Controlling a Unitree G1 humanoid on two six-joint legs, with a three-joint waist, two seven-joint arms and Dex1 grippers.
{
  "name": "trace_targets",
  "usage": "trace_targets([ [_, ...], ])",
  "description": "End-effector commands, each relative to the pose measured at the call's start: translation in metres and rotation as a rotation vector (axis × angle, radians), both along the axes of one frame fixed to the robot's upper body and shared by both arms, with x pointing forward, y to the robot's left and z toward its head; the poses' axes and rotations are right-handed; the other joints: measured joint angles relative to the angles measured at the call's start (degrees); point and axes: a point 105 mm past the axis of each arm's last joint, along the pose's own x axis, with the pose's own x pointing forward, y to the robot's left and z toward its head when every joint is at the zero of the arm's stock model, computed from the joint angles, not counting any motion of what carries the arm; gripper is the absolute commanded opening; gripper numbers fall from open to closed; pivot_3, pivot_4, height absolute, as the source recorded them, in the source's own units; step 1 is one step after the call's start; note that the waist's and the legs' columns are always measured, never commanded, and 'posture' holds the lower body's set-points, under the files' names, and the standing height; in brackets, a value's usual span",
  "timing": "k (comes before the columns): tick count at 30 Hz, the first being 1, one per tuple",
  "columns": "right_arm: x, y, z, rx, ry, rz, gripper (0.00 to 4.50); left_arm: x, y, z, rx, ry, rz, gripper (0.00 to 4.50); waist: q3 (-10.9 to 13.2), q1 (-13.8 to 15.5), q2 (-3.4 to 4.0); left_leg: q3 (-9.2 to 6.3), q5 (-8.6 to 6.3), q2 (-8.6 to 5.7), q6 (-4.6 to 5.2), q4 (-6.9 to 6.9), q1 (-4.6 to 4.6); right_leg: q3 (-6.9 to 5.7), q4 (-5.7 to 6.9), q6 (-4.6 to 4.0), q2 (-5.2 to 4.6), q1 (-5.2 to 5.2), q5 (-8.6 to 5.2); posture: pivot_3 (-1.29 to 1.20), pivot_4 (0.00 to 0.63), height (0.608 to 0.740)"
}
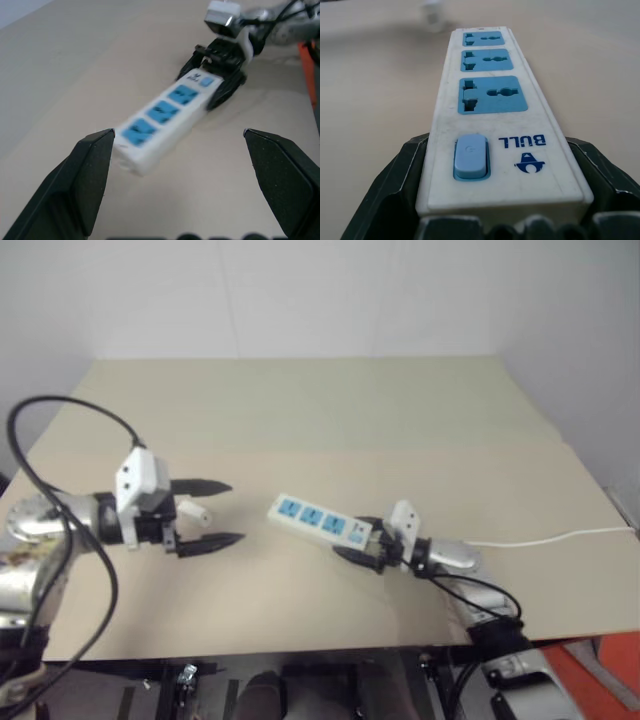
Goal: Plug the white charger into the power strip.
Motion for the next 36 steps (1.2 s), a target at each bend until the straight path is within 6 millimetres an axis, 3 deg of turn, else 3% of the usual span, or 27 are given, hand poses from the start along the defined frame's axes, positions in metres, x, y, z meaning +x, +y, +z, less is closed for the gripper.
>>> trace_targets([
  [1, -0.003, 0.001, 0.022, 0.002, -0.059, 0.144, 3.44, 0.003, 0.008, 0.011, 0.068, -0.041, -0.041, 4.5, 0.0, -0.05, 0.0, 0.0, 0.0, 0.01, 0.0, 0.0, 0.0, -0.01, 0.0, 0.0, 0.0, 0.0, 0.0, 0.0, 0.15, 0.74],
  [7, -0.006, 0.002, 0.012, -0.082, -0.049, 0.282, 3.44, 0.01, 0.024, 0.013, 0.196, 0.008, -0.116, 4.5, 0.0, -0.07, 0.0, 0.45, 0.0, 0.03, 0.0, -0.03, -0.06, -0.01, -0.01, 0.0, 0.05, -0.08, 0.0, 0.0, 0.15, 0.74],
  [13, -0.006, 0.015, 0.001, -0.056, -0.032, 0.302, 3.44, 0.036, 0.046, 0.006, 0.502, 0.101, -0.099, 4.5, 0.01, -0.13, -0.01, 0.51, 0.0, 0.03, 0.0, 0.06, -0.22, -0.02, 0.02, 0.0, 0.08, -0.18, 0.0, 0.0, 0.15, 0.74],
  [17, -0.007, 0.02, -0.001, -0.046, -0.024, 0.31, 3.44, 0.051, 0.062, 0.008, 0.828, 0.077, -0.137, 4.5, 0.01, -0.26, -0.01, 0.49, 0.0, 0.04, 0.02, 0.2, -0.31, 0.02, 0.05, 0.01, 0.12, -0.24, 0.0, 0.0, 0.15, 0.74],
  [22, -0.007, 0.017, -0.002, -0.041, -0.014, 0.296, 3.44, 0.078, 0.054, 0.02, 1.028, -0.002, -0.206, 4.5, 0.01, 0.11, -0.01, 0.4, -0.01, 0.03, 0.03, 0.41, -0.53, -0.09, 0.05, 0.01, 0.12, -0.29, -0.01, 0.0, 0.15, 0.74],
  [29, -0.008, 0.012, -0.006, -0.081, -0.027, 0.268, 3.44, 0.089, 0.046, 0.001, 1.221, -0.002, -0.364, 4.5, 0.01, -0.11, -0.01, 0.41, -0.03, 0.03, 0.06, 0.43, -0.64, -0.08, 0.07, 0.03, 0.12, -0.39, -0.01, 0.0, 0.15, 0.74],
  [36, -0.01, 0.012, -0.005, -0.074, -0.031, 0.257, 3.44, 0.091, 0.039, -0.014, 1.295, -0.003, -0.465, 4.5, 0.02, -0.02, -0.02, 0.39, -0.03, 0.0, 0.07, 0.48, -0.74, -0.09, 0.08, 0.09, 0.08, -0.38, 0.02, 0.0, 0.15, 0.74],
])
